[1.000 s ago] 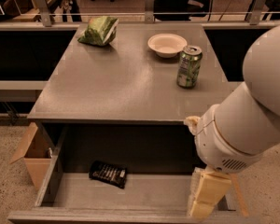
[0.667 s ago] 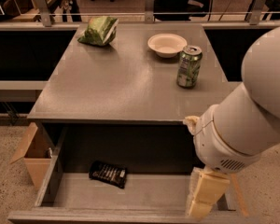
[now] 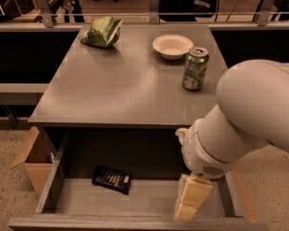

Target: Pick rxbar chocolate from top drawer and place on counter

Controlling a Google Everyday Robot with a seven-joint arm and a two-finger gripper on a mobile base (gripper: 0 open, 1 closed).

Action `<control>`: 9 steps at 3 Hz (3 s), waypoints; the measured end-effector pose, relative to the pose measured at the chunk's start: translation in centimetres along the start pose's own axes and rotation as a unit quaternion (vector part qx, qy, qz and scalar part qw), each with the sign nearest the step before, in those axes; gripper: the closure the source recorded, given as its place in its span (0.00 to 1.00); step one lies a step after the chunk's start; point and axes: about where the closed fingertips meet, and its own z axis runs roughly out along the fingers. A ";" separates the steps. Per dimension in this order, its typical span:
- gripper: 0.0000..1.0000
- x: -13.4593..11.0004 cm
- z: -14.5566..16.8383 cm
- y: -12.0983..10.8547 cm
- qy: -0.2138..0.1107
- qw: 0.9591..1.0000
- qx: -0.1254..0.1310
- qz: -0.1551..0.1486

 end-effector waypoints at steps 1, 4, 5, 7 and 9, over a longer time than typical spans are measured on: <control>0.00 -0.4 2.4 -0.4 -0.004 1.000 -0.010 -0.002; 0.00 -2.9 8.5 -2.5 -0.042 0.999 -0.020 -0.013; 0.00 -3.7 9.7 -3.0 -0.066 0.998 -0.020 -0.006; 0.00 -5.4 11.3 -4.0 -0.133 0.990 -0.026 0.033; 0.00 -7.1 12.9 -4.3 -0.154 0.985 -0.002 0.083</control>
Offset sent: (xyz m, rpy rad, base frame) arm 0.0307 0.0345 -0.0690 0.0603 0.0224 0.0234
